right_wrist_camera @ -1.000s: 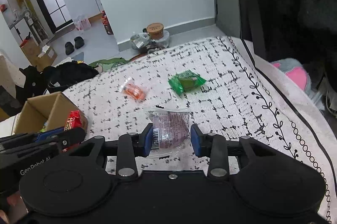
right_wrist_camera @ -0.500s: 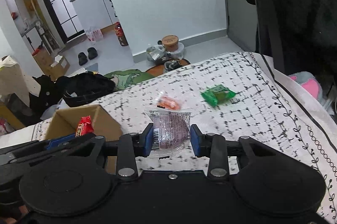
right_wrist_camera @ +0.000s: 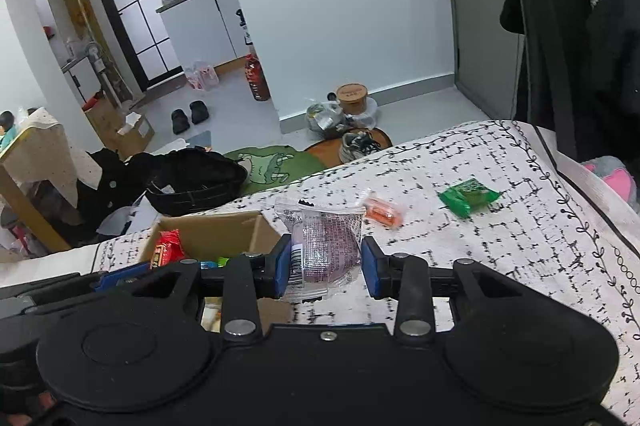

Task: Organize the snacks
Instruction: 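Carry the red candy bar and clear packet into the box and open both tools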

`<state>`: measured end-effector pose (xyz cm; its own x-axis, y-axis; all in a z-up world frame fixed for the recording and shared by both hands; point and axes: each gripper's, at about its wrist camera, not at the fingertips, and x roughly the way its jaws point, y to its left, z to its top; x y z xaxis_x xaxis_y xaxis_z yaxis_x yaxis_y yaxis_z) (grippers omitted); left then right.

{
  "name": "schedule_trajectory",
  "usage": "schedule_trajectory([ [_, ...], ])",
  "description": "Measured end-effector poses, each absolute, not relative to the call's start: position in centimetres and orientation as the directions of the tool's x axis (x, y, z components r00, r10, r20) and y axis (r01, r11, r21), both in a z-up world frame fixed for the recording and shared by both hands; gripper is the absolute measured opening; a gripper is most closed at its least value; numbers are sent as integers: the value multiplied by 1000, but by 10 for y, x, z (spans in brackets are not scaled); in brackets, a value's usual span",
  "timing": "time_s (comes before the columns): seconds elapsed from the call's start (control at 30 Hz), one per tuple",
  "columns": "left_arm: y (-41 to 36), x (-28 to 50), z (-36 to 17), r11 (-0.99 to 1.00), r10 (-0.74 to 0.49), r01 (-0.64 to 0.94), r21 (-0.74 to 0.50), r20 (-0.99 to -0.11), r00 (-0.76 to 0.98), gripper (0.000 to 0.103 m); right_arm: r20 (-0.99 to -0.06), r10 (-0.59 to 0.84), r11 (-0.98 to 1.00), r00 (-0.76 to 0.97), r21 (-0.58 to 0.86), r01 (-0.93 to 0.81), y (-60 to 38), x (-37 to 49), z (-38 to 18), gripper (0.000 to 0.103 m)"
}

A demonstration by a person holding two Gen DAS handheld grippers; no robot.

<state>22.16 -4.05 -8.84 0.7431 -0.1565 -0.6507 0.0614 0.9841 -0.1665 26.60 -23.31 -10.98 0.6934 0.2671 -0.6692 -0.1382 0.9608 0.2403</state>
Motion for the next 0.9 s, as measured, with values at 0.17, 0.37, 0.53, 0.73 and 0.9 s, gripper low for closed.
schedule_trajectory([
  [0.17, -20, 219, -86, 987, -126, 32, -154, -651, 749, 18, -663, 284, 957, 693, 244, -158, -220, 262, -107, 35],
  [0.37, 2, 216, -88, 987, -113, 10, -159, -653, 749, 18, -663, 309, 949, 682, 256, -181, -203, 261, -107, 35],
  [0.53, 16, 217, -95, 987, -100, -11, -162, -661, 743, 18, -667, 321, 947, 672, 248, -205, -187, 260, -108, 35],
  [0.73, 33, 223, -108, 982, -104, -29, -186, -665, 739, 18, -679, 326, 945, 658, 228, -232, -169, 261, -112, 35],
  [0.9, 46, 230, -120, 978, -101, -51, -203, -671, 734, 18, -688, 331, 943, 646, 215, -254, -156, 263, -116, 35],
])
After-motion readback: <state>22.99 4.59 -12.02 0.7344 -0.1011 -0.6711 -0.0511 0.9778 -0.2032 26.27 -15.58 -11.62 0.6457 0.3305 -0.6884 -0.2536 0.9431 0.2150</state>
